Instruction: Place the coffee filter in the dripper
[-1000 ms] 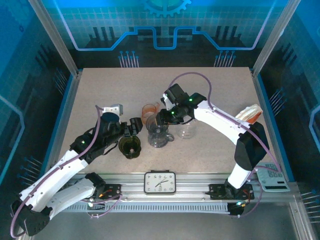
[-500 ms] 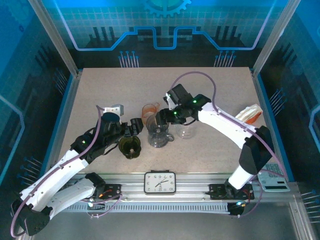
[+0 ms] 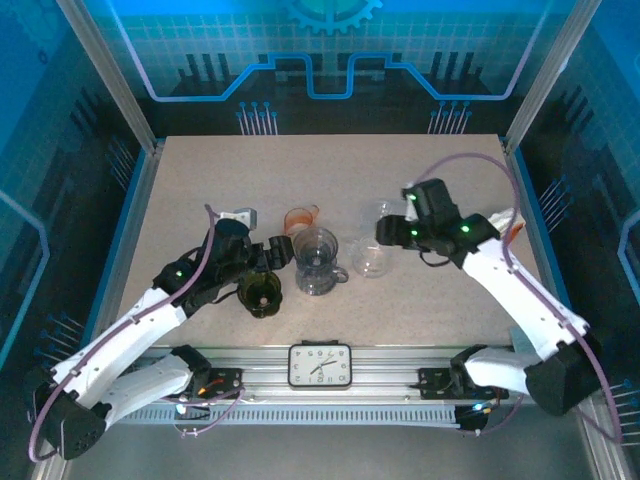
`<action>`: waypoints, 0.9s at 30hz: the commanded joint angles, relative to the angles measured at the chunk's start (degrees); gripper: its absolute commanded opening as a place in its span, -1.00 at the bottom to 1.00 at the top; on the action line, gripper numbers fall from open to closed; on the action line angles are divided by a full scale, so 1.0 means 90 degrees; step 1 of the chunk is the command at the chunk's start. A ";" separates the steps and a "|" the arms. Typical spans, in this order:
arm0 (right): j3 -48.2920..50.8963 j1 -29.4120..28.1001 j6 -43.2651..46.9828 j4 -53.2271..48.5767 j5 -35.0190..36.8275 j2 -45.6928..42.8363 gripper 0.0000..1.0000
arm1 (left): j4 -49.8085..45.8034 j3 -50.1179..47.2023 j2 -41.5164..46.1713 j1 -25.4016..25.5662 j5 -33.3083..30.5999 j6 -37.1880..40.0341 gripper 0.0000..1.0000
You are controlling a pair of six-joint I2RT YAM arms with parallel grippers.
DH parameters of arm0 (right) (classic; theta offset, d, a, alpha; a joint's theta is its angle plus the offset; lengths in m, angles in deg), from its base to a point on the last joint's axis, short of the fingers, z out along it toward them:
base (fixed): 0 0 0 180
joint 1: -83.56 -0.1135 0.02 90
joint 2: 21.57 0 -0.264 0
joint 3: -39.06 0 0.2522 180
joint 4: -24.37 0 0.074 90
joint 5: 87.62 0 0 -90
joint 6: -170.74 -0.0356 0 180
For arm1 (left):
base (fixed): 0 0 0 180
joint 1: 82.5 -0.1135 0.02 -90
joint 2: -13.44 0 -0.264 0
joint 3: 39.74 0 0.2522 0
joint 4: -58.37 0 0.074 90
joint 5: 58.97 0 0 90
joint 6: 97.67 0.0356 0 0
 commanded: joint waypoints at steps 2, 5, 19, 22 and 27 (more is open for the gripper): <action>0.0654 0.1049 -0.0332 0.0102 0.0260 -0.0644 0.33 | 0.0258 0.0039 -0.0026 -0.0051 0.0055 -0.0131 0.98; 0.0891 0.1947 -0.0428 0.0278 0.0052 -0.0719 0.30 | 0.0379 -0.0124 -0.0035 -0.0051 0.0089 -0.0227 0.98; 0.0594 0.4483 -0.0346 0.0968 0.0232 0.0400 0.24 | 0.0619 -0.0600 0.0187 -0.0068 0.0394 -0.0231 0.98; 0.0335 0.4879 -0.0387 0.0929 0.0253 0.0680 0.29 | 0.0721 -0.0686 0.0248 -0.0067 0.0393 -0.0203 0.98; 0.0234 0.5403 -0.0310 0.1139 0.0137 0.0859 0.14 | 0.0752 -0.0743 0.0259 -0.0077 0.0418 -0.0148 0.98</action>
